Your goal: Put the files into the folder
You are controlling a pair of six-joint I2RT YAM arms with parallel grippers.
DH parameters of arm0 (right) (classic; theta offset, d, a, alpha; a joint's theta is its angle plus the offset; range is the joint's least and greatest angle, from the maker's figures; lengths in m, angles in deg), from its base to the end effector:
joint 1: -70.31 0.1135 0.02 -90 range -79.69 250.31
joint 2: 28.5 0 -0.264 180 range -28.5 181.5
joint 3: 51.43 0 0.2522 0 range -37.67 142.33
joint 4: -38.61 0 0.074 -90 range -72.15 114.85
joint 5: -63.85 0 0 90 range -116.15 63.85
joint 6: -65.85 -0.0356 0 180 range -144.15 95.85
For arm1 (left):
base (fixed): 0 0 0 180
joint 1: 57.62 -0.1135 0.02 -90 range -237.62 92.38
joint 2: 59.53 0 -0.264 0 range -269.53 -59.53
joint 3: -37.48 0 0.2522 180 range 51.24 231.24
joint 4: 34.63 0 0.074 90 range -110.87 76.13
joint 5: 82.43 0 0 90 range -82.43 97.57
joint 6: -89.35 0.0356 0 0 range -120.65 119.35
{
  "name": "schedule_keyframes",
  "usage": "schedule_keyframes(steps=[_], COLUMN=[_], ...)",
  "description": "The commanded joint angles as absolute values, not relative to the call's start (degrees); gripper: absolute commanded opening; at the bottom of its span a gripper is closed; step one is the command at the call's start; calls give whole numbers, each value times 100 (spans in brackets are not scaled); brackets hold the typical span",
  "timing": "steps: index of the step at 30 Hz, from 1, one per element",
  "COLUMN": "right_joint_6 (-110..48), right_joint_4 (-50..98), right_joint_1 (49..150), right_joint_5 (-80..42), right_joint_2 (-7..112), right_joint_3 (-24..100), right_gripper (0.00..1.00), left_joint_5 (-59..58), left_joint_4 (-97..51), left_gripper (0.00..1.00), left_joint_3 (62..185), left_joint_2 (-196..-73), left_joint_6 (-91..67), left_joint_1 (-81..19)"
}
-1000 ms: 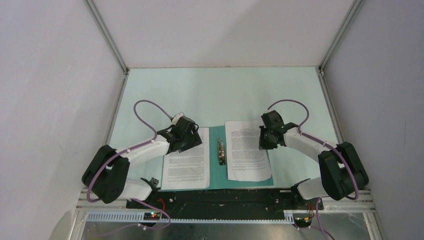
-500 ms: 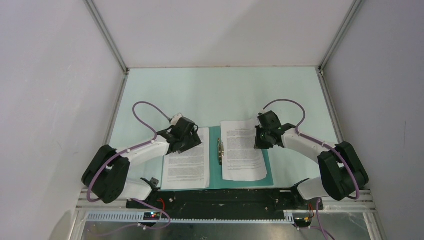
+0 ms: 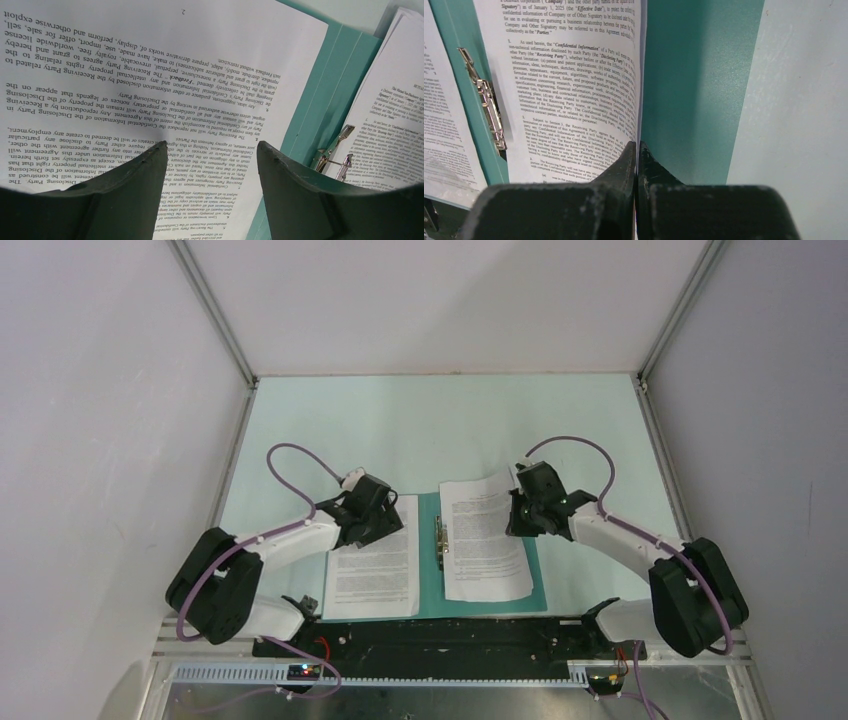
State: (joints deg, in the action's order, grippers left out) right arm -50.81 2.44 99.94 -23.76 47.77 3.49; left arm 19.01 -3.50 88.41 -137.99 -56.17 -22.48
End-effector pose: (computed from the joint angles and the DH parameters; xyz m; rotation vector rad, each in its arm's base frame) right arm 0.2175 0.1254 0.1857 -0.0842 2.6298 0.4099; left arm 0.2064 -0.1367 0.1626 -0.5316 2.5449 -0.3355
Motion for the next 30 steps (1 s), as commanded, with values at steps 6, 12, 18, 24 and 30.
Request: schedule_keyframes(steps=[6, 12, 18, 24, 30], right_joint_6=[-5042, -4985, -4849, -4743, -4669], right_joint_4=[218, 121, -23, 143, 184], right_joint_1=[10094, 10097, 10062, 10116, 10300], right_joint_5=[-2384, -2348, -2342, -2023, -1993], right_joint_2=[4406, 4228, 4038, 4067, 4132], right_joint_3=[207, 103, 81, 72, 73], right_gripper=[0, 0, 0, 0, 0], left_joint_5=[2052, 2031, 2033, 2013, 2002], left_joint_4=[-410, -420, -417, -422, -423], left_gripper=[70, 70, 70, 70, 70], left_joint_3=[8859, 8868, 8902, 8921, 8911], left_joint_2=[-13837, -13887, -13937, -13942, -13962], left_joint_6=[-5742, -5751, -5735, -5701, -5688], left_joint_1=[-2211, -2211, -2211, -2202, -2206])
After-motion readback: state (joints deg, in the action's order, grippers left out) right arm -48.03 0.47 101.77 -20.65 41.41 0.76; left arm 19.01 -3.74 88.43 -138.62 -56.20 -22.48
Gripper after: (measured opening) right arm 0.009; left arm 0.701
